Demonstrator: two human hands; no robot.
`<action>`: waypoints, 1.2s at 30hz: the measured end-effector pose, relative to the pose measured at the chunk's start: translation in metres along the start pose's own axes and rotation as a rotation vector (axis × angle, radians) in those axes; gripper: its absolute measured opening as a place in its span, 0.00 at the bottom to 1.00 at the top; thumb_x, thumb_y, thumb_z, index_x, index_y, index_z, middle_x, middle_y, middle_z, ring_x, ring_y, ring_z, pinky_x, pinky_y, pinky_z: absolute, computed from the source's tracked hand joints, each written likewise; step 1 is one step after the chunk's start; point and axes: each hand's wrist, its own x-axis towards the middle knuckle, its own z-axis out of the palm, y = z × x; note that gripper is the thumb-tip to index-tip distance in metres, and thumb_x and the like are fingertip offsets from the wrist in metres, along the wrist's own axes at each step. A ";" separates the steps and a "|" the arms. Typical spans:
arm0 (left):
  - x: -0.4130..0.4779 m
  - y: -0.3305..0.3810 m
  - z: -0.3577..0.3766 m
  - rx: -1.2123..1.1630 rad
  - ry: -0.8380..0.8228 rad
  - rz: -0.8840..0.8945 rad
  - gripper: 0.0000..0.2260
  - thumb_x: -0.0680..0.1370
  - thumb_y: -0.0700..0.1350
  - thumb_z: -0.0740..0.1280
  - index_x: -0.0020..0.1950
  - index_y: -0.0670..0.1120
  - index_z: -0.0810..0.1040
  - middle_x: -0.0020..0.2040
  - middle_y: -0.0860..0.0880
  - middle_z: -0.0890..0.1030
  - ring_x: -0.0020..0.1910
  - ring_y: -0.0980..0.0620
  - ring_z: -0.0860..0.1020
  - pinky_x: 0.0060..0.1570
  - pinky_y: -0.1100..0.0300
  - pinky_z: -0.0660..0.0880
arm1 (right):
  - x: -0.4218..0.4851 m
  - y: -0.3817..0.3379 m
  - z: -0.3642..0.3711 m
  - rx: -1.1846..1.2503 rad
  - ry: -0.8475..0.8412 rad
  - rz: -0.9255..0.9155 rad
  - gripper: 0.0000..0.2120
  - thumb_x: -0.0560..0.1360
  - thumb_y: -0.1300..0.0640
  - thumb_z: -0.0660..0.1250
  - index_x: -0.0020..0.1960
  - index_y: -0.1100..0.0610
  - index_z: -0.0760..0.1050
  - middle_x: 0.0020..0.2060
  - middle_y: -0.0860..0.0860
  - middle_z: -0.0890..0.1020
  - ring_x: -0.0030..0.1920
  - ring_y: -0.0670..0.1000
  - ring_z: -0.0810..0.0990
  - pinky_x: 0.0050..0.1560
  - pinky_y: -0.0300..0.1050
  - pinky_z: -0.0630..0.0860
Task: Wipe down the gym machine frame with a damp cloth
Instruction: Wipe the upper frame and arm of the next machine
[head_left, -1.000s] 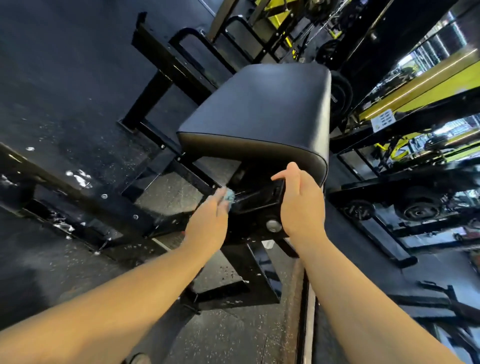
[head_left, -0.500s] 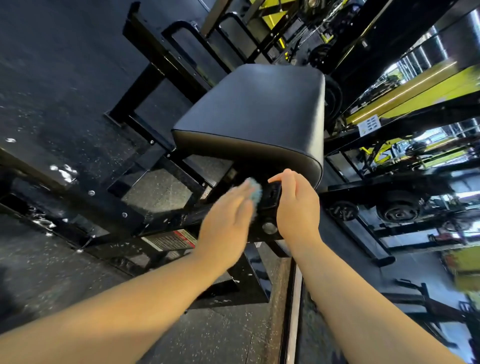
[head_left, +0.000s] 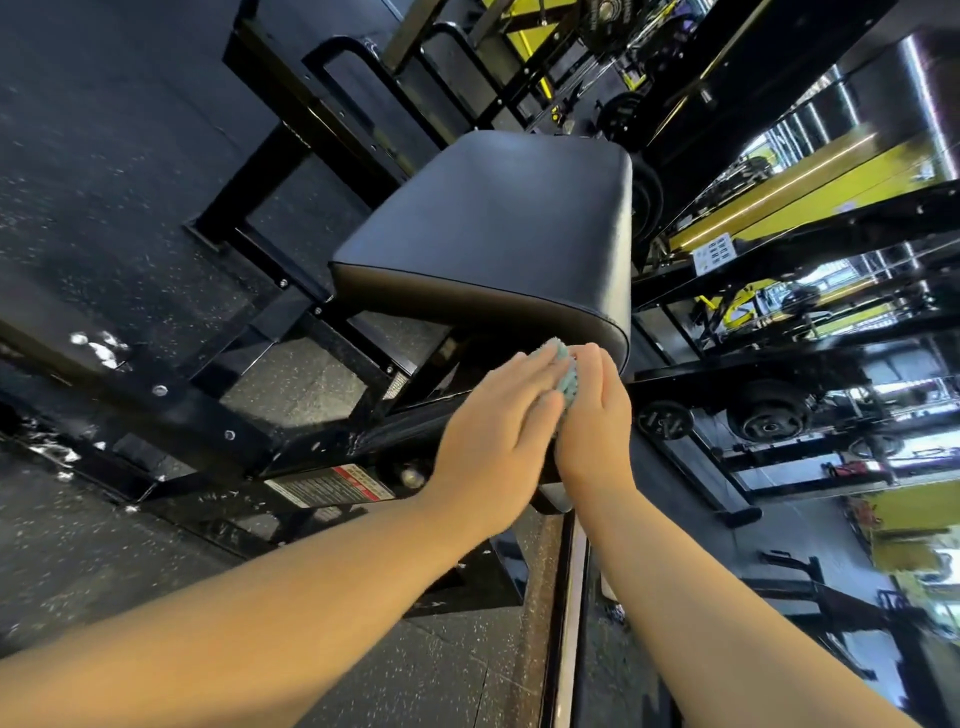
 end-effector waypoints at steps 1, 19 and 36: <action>-0.004 -0.009 -0.001 0.014 0.010 0.039 0.18 0.82 0.49 0.51 0.73 0.56 0.60 0.70 0.64 0.60 0.71 0.68 0.54 0.70 0.70 0.52 | 0.000 0.000 -0.001 0.040 0.029 0.022 0.14 0.82 0.53 0.51 0.45 0.55 0.73 0.36 0.47 0.75 0.38 0.43 0.74 0.43 0.46 0.72; -0.019 -0.060 -0.025 0.134 0.044 -0.363 0.18 0.83 0.47 0.51 0.73 0.55 0.62 0.72 0.54 0.67 0.66 0.56 0.69 0.68 0.56 0.65 | 0.002 0.003 -0.001 0.024 0.089 0.089 0.14 0.82 0.51 0.51 0.46 0.51 0.74 0.35 0.46 0.75 0.35 0.36 0.73 0.41 0.42 0.71; 0.009 -0.006 0.003 0.161 0.005 -0.129 0.20 0.82 0.52 0.49 0.75 0.57 0.53 0.75 0.61 0.55 0.74 0.64 0.51 0.72 0.67 0.47 | 0.007 0.005 0.001 0.039 0.099 -0.068 0.15 0.80 0.53 0.52 0.44 0.59 0.72 0.33 0.42 0.74 0.36 0.40 0.72 0.38 0.33 0.69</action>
